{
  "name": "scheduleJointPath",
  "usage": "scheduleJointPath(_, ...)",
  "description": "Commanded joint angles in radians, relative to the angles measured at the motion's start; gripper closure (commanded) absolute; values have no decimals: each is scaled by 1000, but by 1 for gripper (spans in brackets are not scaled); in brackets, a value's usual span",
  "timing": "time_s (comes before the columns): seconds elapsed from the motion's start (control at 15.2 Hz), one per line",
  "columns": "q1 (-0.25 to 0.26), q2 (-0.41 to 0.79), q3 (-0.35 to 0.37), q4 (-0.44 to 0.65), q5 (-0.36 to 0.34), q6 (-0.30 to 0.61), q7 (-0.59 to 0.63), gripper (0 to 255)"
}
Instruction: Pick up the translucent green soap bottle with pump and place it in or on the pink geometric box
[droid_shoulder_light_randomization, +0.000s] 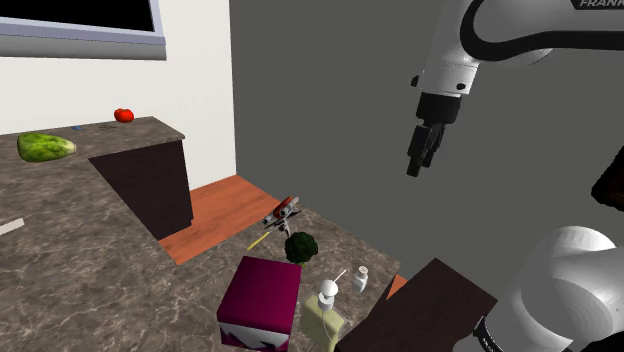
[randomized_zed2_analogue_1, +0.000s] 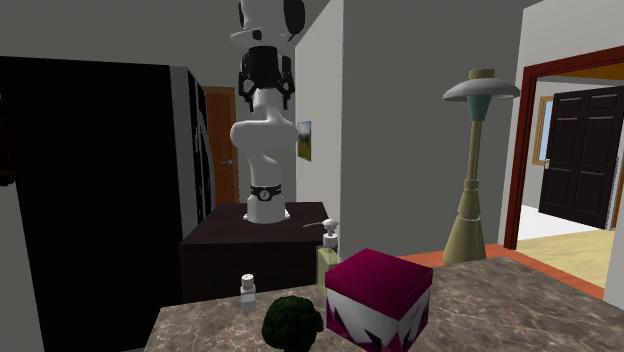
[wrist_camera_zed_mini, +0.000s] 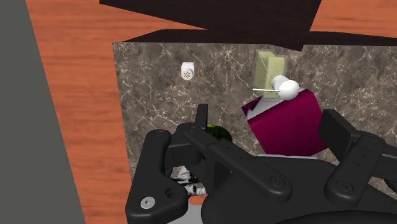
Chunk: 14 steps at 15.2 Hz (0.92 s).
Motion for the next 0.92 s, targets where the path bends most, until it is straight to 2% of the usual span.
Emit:
scheduleJointPath(0.0,0,0,0,0,0,0,0,0)
scheduleJointPath(0.46,32,94,73,-146,56,227,39,0)
scheduleJointPath(0.86,61,240,139,-221,102,439,70,0)
